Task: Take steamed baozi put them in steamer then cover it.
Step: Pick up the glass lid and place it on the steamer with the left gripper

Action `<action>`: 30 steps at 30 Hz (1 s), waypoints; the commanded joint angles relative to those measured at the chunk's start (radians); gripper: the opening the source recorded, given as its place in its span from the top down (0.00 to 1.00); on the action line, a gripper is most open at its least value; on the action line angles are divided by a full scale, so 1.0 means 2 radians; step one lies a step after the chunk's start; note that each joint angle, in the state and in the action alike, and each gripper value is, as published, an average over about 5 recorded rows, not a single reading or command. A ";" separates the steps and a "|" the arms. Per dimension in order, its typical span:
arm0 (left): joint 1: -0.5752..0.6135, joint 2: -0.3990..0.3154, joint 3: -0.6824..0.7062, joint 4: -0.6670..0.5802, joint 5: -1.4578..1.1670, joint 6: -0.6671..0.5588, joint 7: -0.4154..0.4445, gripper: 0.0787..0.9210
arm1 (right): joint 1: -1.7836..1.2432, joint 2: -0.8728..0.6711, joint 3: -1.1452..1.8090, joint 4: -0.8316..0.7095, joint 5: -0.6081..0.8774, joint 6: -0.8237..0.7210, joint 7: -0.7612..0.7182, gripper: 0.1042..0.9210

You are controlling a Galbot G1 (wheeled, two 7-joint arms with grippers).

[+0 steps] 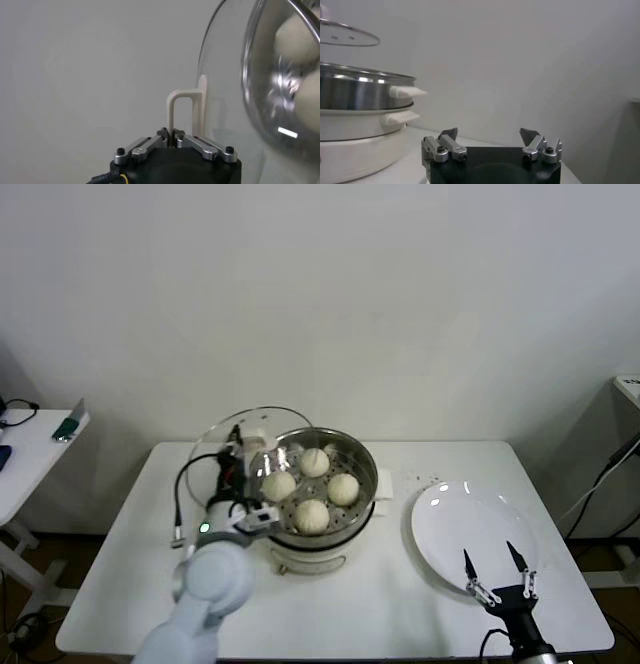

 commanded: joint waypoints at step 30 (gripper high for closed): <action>0.000 -0.166 0.084 0.120 0.216 0.003 0.016 0.92 | 0.000 0.009 -0.007 -0.018 -0.004 0.029 0.003 0.12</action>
